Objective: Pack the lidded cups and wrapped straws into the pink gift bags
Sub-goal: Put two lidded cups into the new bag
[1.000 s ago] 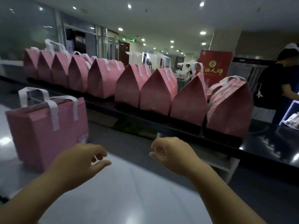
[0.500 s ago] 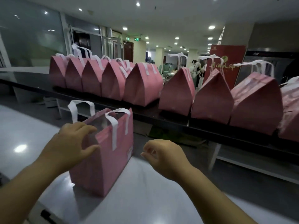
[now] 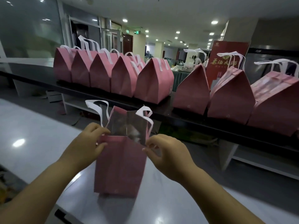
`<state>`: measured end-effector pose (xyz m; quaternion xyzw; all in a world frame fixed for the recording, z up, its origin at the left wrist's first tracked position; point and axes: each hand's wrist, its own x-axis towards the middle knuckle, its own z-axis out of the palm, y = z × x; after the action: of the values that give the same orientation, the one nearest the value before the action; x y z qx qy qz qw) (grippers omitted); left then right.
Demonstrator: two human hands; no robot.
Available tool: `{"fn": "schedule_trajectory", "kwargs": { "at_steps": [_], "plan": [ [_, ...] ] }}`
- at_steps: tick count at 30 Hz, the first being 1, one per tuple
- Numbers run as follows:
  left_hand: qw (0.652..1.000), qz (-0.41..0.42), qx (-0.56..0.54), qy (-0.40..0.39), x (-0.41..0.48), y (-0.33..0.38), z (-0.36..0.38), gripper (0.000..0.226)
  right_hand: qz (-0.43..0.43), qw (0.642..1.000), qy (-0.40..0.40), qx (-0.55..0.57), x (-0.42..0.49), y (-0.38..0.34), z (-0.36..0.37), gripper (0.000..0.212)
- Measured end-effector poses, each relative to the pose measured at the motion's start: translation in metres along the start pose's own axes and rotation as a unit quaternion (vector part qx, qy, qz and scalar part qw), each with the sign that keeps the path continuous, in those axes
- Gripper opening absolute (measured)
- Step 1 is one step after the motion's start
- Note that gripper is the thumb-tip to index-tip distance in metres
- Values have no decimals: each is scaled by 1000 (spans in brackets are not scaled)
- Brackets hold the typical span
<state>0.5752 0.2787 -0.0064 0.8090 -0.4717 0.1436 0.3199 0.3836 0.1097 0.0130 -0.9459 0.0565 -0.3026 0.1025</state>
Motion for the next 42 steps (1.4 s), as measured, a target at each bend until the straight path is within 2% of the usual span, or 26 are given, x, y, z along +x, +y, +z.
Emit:
{"fn": "schedule_trajectory", "kwargs": {
  "at_steps": [3,6,10,12,14,17,22,27,30,32,35,37,42],
  "plan": [
    [996,40,-83,-12,-6,22,6,30,4,1000,14,3,-2,-3,-3,22],
    [987,51,-149,-42,-9,41,12,27,10,1000,-11,2,-2,-3,-2,33],
    [988,69,-122,-63,-13,49,14,29,70,992,-101,-16,3,2,10,56],
    [989,79,-108,-68,-16,47,10,33,95,987,-131,-11,6,1,18,57],
    [988,83,-108,-70,-21,42,5,32,96,985,-140,-18,7,-1,24,46],
    [993,59,-85,-51,-29,28,0,26,93,989,-112,-30,4,0,25,25],
    [999,-2,-39,-21,-31,4,4,26,130,989,-64,2,-9,14,9,17],
    [995,-97,-32,-10,-21,4,18,64,160,986,-15,37,-32,32,-23,10],
    [993,-114,-29,-25,-16,24,27,78,170,984,1,54,-53,41,-48,11],
    [994,-92,-54,-34,-13,45,33,69,174,983,7,60,-72,48,-66,12],
    [995,-46,-77,-43,-14,84,45,40,183,981,22,60,-105,61,-98,12],
    [994,-30,-93,-49,-20,117,52,28,188,980,41,46,-132,71,-122,13],
    [992,10,-122,-32,-48,216,73,31,212,973,87,24,-217,99,-183,16]
  ]
}}
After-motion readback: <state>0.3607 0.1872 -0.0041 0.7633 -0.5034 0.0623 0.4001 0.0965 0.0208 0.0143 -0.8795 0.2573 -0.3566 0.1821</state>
